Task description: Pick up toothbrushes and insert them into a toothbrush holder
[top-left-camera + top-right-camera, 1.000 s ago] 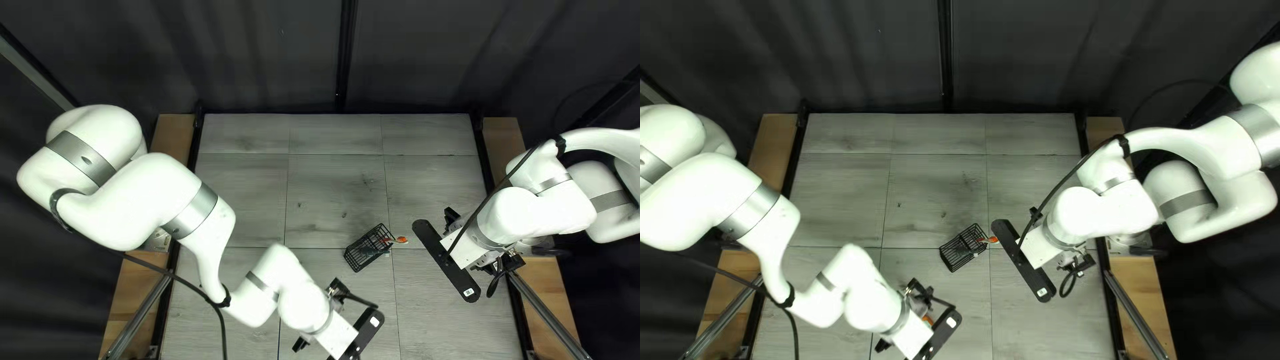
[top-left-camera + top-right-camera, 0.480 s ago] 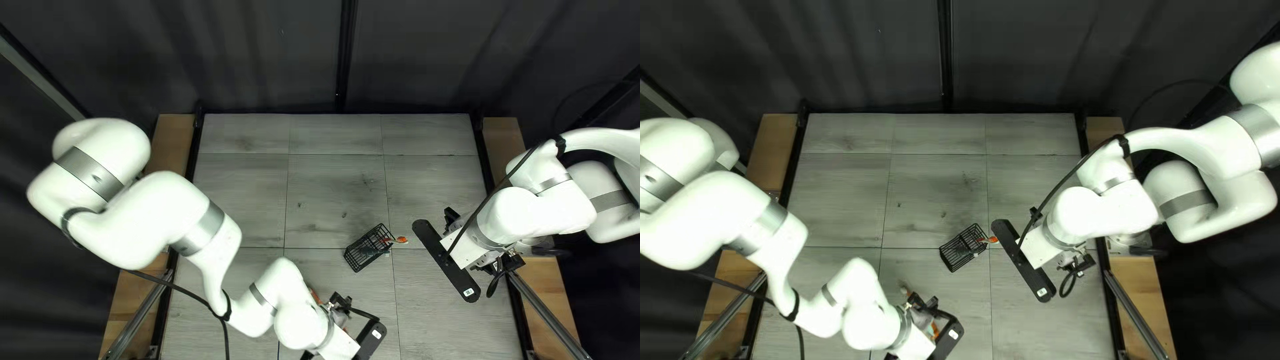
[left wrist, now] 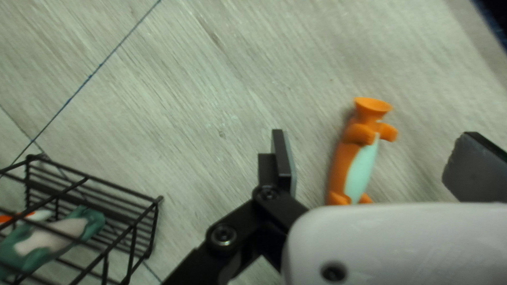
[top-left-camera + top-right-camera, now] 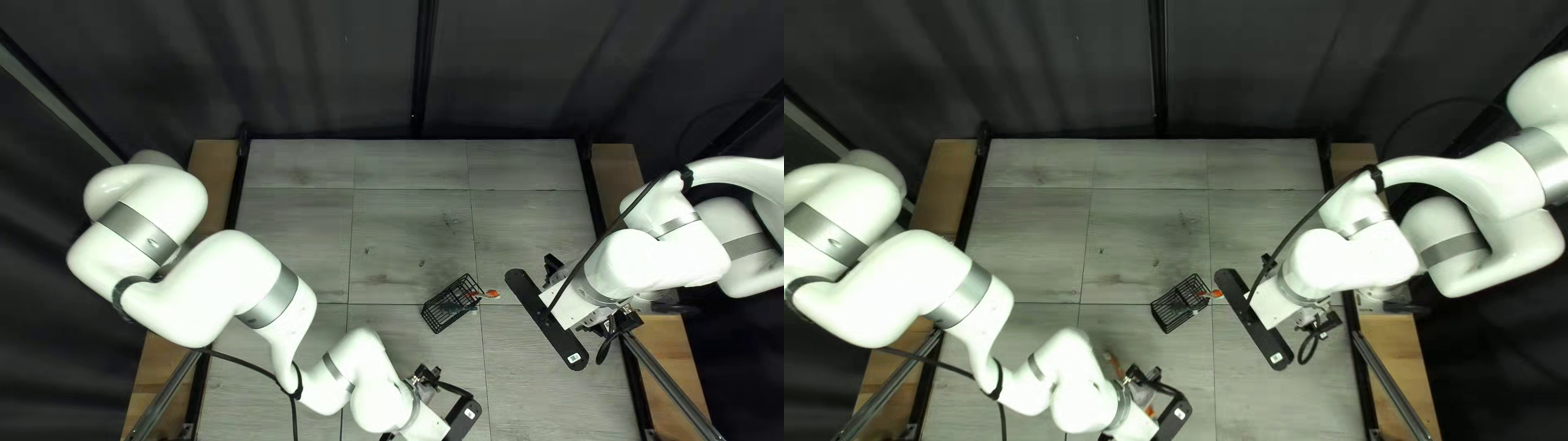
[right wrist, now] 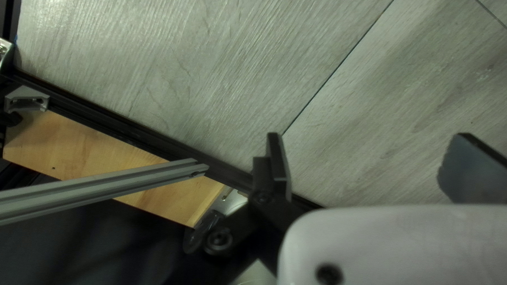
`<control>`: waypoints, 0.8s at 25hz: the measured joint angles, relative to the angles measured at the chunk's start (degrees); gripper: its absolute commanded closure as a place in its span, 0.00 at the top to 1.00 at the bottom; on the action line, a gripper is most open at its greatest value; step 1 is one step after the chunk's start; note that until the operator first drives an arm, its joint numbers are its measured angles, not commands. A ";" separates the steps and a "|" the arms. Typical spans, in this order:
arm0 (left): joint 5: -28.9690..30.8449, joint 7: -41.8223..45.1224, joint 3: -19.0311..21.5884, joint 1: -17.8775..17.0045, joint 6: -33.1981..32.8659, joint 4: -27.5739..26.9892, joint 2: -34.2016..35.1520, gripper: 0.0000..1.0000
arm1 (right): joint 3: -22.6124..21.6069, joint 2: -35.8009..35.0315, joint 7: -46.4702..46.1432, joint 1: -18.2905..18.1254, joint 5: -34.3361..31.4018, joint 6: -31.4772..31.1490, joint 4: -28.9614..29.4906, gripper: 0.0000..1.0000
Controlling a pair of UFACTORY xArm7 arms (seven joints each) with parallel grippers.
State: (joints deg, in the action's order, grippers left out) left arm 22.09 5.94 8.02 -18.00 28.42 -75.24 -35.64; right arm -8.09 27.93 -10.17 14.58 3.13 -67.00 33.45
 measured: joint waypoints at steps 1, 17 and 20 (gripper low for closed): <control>-0.32 -0.39 0.29 0.43 -0.33 0.02 -0.16 0.01 | 0.00 0.00 0.00 0.00 0.00 0.00 0.00 1.00; -2.28 -4.12 3.85 1.07 5.94 3.98 9.22 0.00 | 0.00 0.00 0.00 0.00 0.00 0.00 0.00 1.00; -3.15 -9.56 5.84 1.27 8.83 7.98 16.02 0.00 | 0.00 0.00 0.00 0.00 0.00 0.00 0.00 1.00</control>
State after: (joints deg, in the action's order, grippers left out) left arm 18.93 -3.62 13.86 -16.73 37.25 -67.26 -19.61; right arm -8.09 27.93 -10.17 14.58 3.13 -67.00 33.45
